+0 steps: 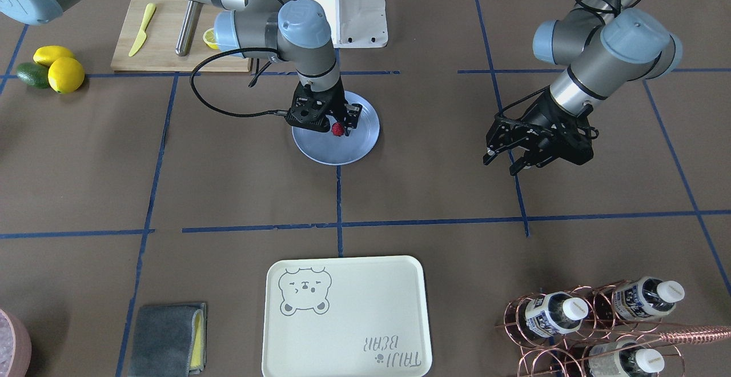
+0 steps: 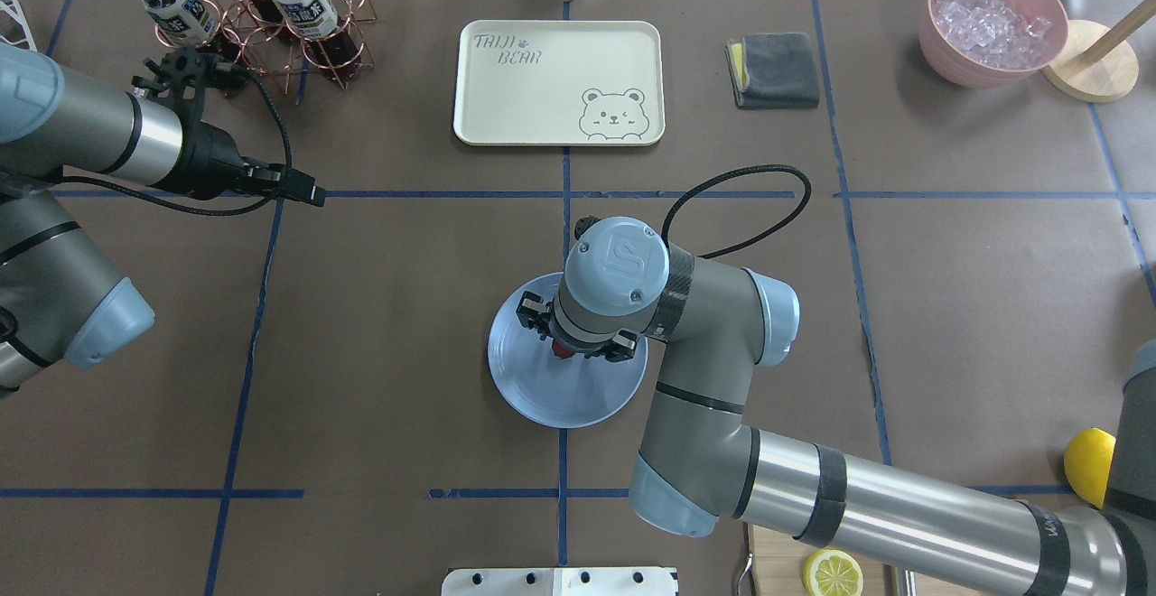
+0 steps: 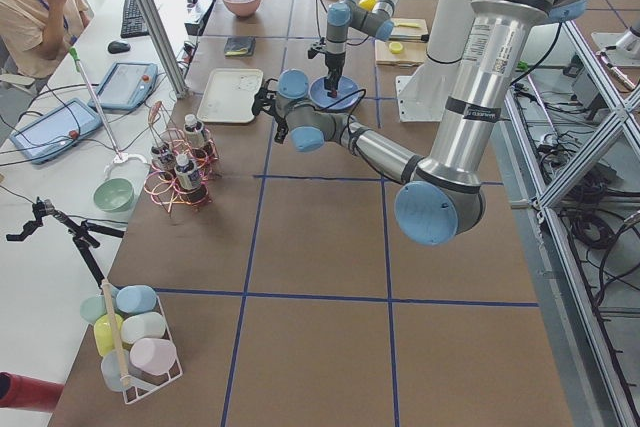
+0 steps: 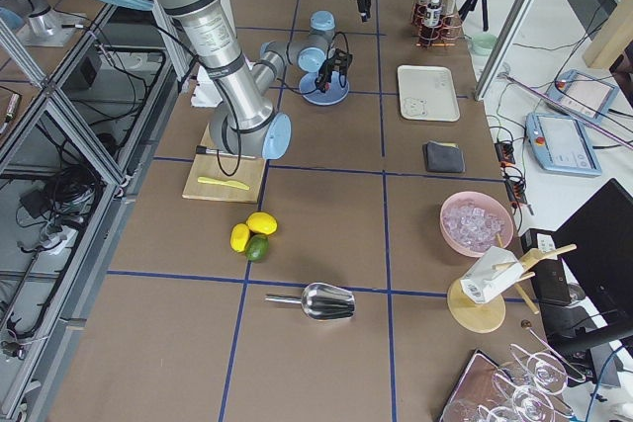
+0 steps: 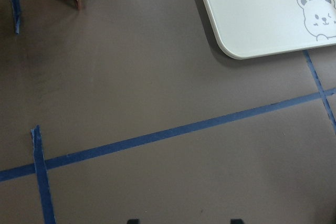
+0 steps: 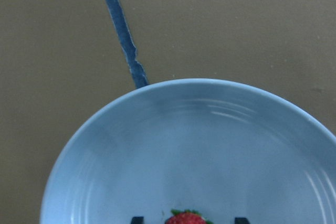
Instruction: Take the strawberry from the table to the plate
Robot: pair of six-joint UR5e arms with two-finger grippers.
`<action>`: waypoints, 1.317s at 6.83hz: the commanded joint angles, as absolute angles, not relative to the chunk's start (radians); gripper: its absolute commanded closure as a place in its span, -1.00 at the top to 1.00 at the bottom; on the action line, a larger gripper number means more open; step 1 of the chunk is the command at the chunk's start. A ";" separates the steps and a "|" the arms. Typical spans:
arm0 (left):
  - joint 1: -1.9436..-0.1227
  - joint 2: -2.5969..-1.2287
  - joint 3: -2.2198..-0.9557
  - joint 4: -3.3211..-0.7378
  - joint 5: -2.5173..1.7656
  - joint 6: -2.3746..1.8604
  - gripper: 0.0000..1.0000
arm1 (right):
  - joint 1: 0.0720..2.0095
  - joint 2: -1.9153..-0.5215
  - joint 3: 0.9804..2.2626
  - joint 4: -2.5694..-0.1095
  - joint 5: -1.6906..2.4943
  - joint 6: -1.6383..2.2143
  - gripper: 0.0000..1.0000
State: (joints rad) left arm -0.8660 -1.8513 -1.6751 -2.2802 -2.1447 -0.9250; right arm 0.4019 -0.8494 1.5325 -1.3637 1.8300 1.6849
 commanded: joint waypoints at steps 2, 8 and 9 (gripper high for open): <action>-0.870 -1.850 -1.678 -2.280 -2.146 -0.925 0.32 | 0.438 -0.859 1.596 -1.370 1.842 1.683 1.00; -1.191 -1.750 -1.680 -2.015 -2.152 -0.310 0.32 | 0.962 -1.441 1.925 -1.376 2.178 1.001 1.00; -1.277 -1.746 -1.674 -1.946 -2.231 -0.204 0.32 | 1.100 -1.518 1.901 -1.377 2.274 0.821 1.00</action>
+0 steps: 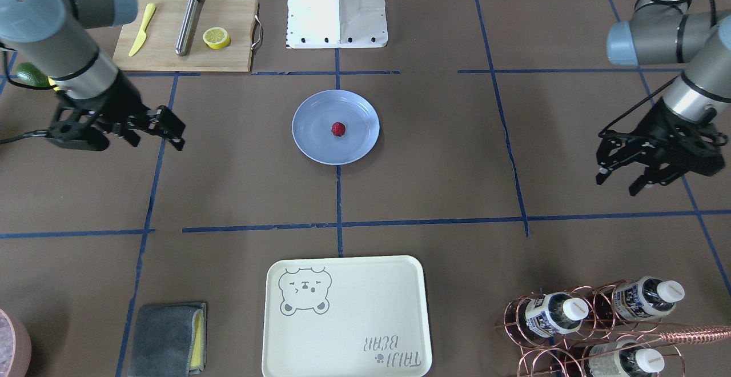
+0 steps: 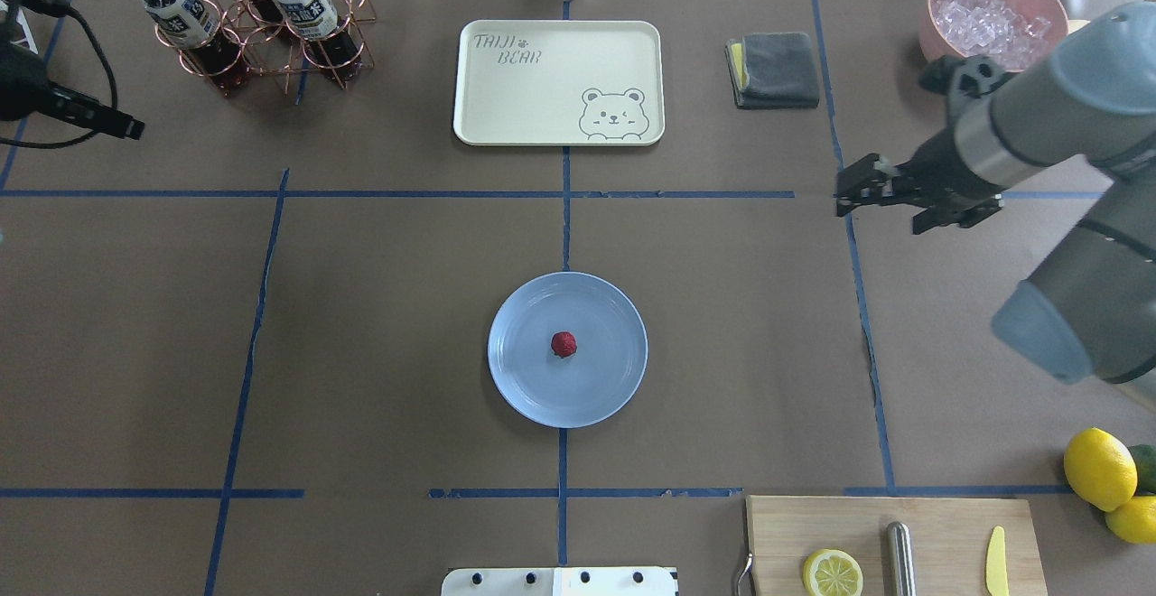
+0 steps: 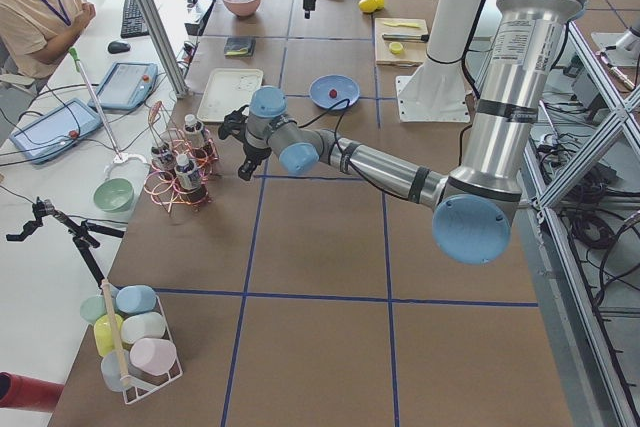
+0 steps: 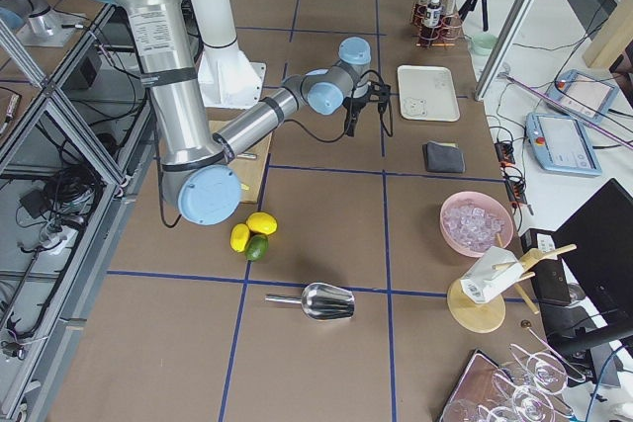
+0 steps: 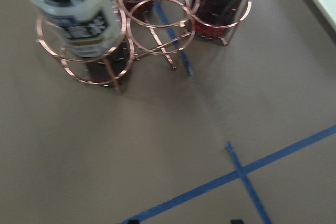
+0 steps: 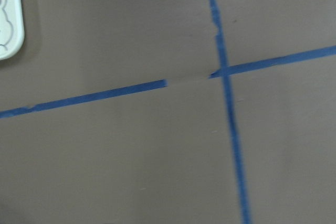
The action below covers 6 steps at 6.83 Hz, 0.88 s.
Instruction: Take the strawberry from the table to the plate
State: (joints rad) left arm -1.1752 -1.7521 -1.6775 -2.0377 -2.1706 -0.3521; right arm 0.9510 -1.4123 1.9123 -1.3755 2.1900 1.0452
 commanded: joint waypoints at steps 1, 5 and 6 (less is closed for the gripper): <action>-1.386 -1.712 -1.663 -1.889 -2.379 -0.092 0.32 | 1.237 -1.588 1.857 -1.379 2.322 0.597 1.00; -1.572 -1.648 -1.661 -1.554 -2.411 0.297 0.60 | 1.443 -1.646 1.752 -1.519 2.394 0.192 1.00; -1.571 -1.628 -1.667 -1.554 -2.413 0.296 1.00 | 1.445 -1.644 1.749 -1.520 2.396 0.190 1.00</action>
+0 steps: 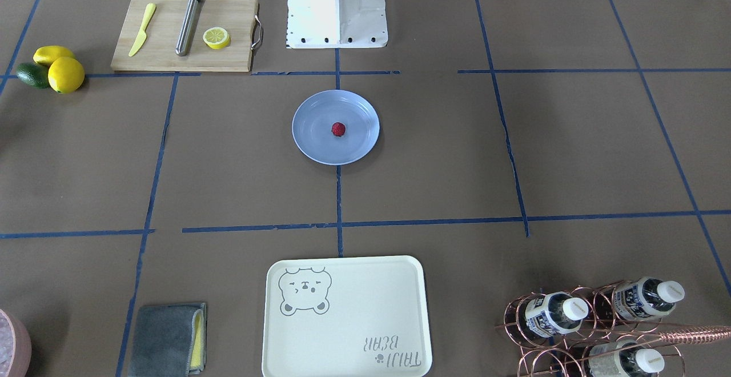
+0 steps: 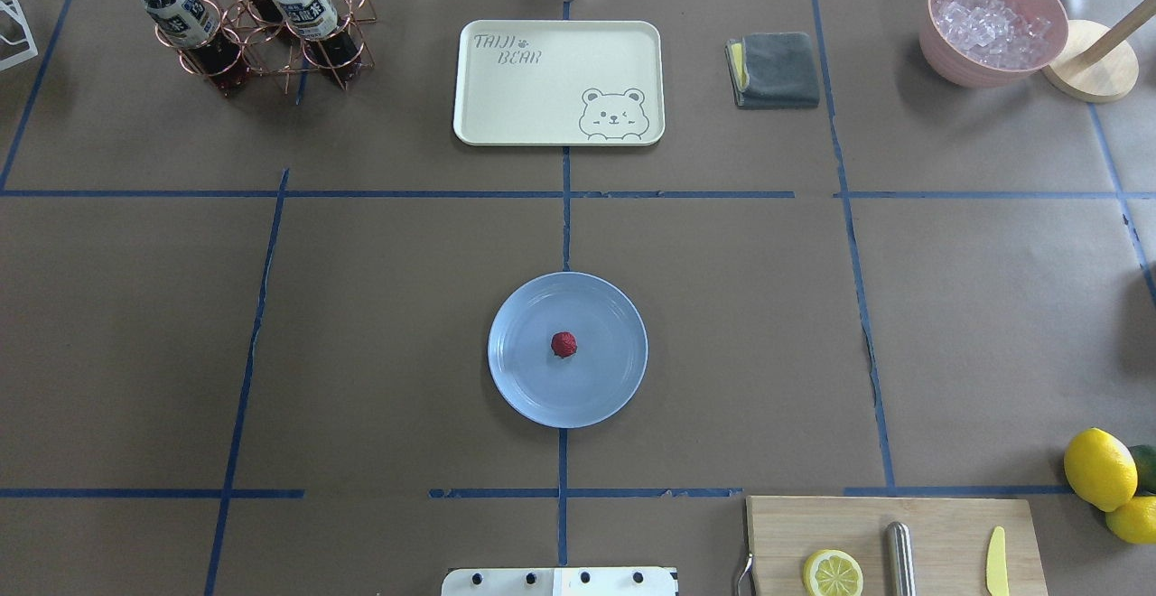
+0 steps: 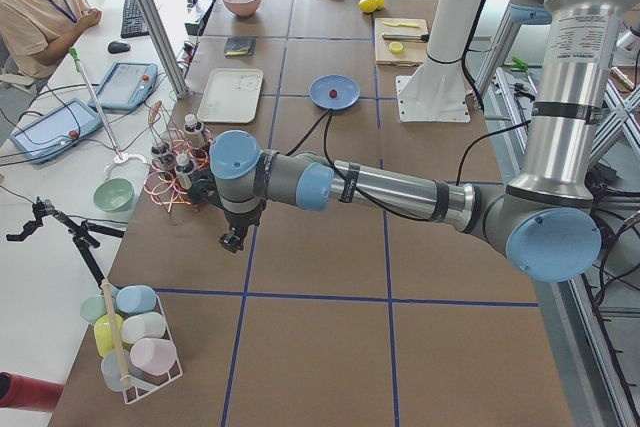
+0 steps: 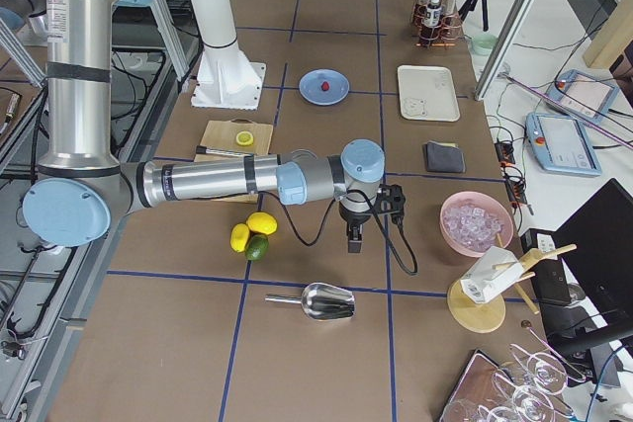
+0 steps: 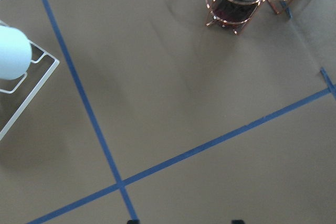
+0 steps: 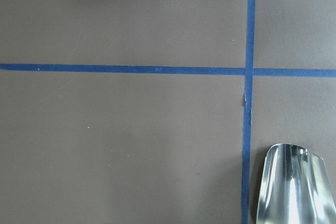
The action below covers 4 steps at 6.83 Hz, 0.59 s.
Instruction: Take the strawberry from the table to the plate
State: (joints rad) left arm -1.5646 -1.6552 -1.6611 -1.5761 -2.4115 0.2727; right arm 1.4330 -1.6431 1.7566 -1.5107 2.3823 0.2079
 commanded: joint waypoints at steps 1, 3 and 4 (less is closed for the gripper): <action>-1.571 -1.631 -1.692 -1.516 -2.411 0.279 1.00 | 1.447 -1.640 1.743 -1.520 2.396 0.190 1.00; -1.565 -1.606 -1.733 -1.396 -2.414 0.227 1.00 | 1.445 -1.632 1.732 -1.514 2.395 0.190 1.00; -1.565 -1.598 -1.733 -1.394 -2.411 0.210 1.00 | 1.445 -1.634 1.724 -1.505 2.393 0.192 1.00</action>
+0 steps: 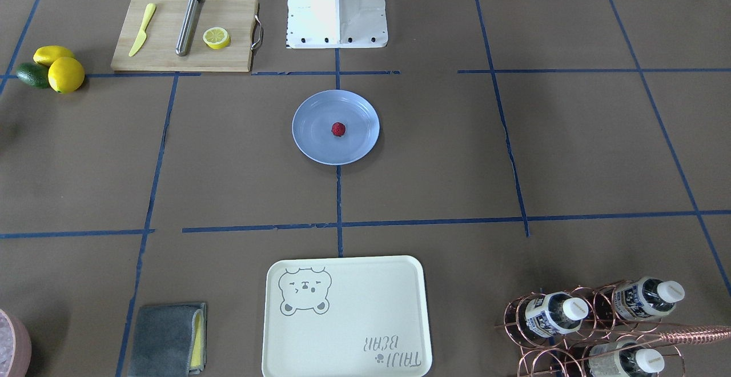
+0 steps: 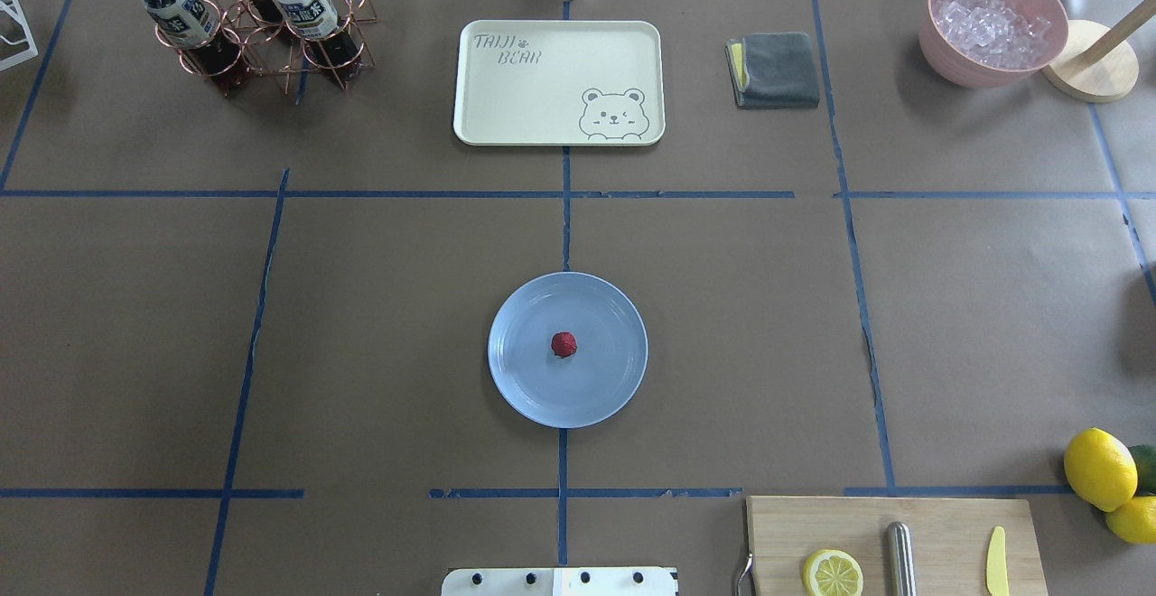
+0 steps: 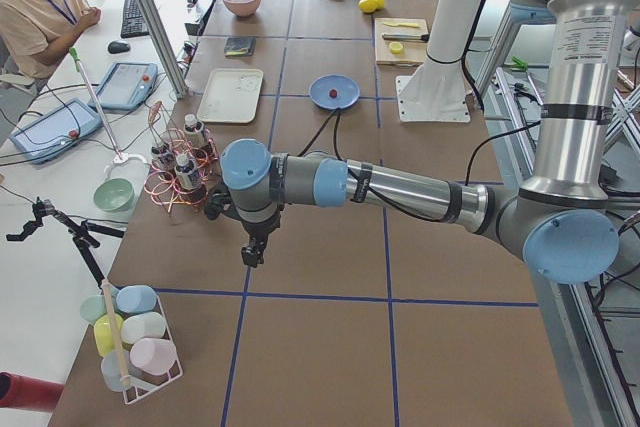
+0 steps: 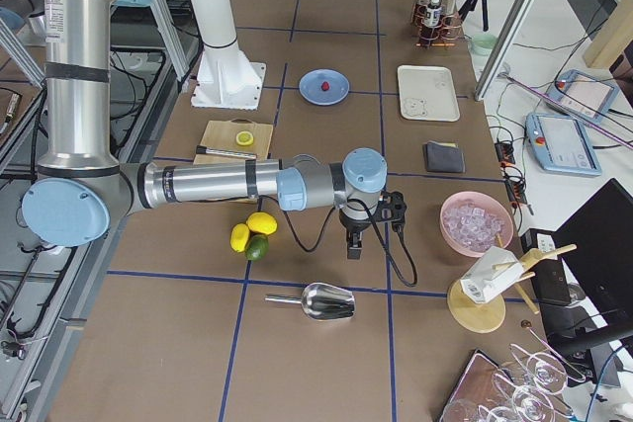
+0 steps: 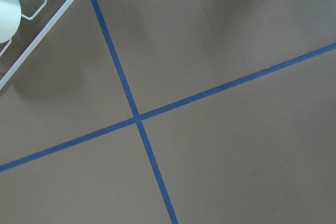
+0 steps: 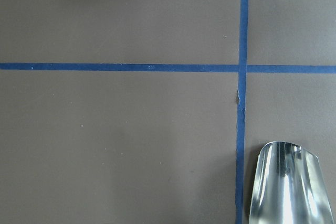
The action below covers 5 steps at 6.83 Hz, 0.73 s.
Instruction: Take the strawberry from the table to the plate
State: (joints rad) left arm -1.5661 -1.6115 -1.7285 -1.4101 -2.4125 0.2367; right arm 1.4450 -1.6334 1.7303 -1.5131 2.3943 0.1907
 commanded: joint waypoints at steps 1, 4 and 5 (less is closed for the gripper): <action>-1.557 -1.582 -1.736 -1.402 -2.408 0.225 1.00 | 1.445 -1.644 1.732 -1.500 2.391 0.195 1.00; -1.562 -1.591 -1.756 -1.454 -2.414 0.224 1.00 | 1.440 -1.623 1.732 -1.502 2.381 0.202 1.00; -1.560 -1.639 -1.737 -1.448 -2.404 0.222 1.00 | 1.440 -1.620 1.736 -1.502 2.387 0.201 1.00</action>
State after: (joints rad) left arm -1.5596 -1.6006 -1.7415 -1.4441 -2.4107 0.2233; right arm 1.4419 -1.6292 1.7353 -1.5013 2.3863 0.2016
